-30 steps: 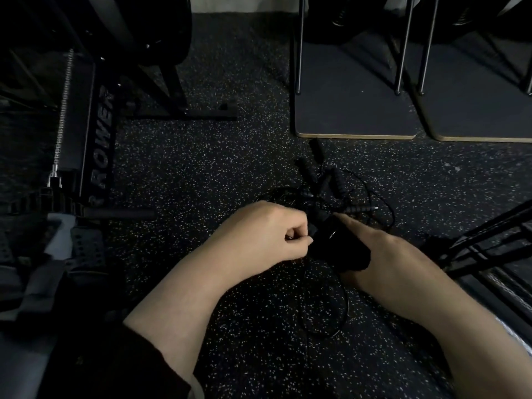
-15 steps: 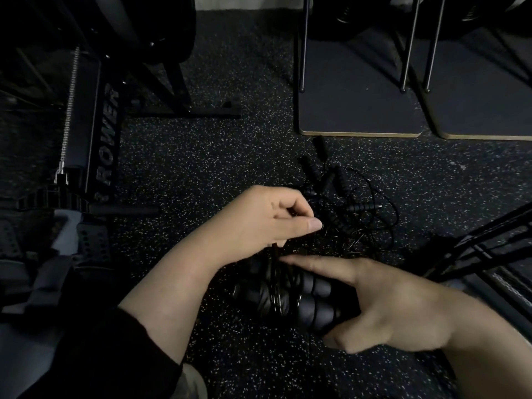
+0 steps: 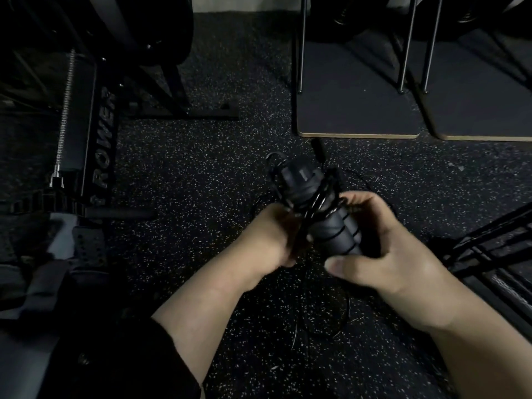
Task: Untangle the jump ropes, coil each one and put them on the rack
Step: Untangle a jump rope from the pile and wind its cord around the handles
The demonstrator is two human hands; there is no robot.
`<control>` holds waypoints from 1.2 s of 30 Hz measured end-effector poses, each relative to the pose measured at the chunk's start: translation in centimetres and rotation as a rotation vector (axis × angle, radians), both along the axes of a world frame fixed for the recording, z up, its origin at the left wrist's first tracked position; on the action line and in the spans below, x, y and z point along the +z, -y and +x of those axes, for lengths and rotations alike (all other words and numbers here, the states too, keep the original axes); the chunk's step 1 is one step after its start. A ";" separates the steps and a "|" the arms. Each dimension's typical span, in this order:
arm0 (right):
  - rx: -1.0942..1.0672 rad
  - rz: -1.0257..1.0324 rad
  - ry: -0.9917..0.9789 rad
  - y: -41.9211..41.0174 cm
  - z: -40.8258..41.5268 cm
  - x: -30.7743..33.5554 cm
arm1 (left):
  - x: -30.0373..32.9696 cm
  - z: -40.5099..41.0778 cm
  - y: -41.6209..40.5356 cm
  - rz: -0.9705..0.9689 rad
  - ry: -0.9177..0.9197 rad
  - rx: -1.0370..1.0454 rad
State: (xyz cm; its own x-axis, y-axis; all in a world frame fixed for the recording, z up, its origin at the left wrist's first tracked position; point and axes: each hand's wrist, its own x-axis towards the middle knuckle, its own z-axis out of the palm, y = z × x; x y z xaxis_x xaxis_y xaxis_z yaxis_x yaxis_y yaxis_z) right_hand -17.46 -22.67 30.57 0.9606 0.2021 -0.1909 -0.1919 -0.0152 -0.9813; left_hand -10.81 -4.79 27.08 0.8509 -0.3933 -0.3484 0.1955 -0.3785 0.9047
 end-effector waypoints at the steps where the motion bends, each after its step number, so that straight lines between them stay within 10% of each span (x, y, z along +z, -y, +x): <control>1: -0.097 -0.021 0.009 0.1 0.2 0.0 | 0.0 0.1 0.3 -0.044 -0.069 -0.013; 9: -0.352 -0.505 -0.033 0.4 0.6 -1.4 | 1.0 -0.1 0.5 0.252 0.250 -0.189; 19: -0.055 -0.949 -0.119 -0.1 0.5 -0.9 | 2.5 0.0 -0.5 0.393 0.562 -0.340; 27: 0.448 -0.586 -0.176 -1.3 -0.1 -0.1 | 3.6 0.8 -2.2 0.179 0.463 -0.297; 36: 0.452 -0.212 -0.180 -0.7 -0.8 0.8 | 2.8 1.9 -2.7 0.002 0.124 -0.392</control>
State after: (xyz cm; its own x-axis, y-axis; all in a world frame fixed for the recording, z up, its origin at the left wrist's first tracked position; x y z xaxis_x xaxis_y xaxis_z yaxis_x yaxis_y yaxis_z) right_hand -18.23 -21.93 31.33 0.7346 0.5279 -0.4263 -0.2853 -0.3298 -0.8999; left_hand -8.91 -2.13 29.88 0.6726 -0.6954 -0.2533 -0.0745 -0.4041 0.9117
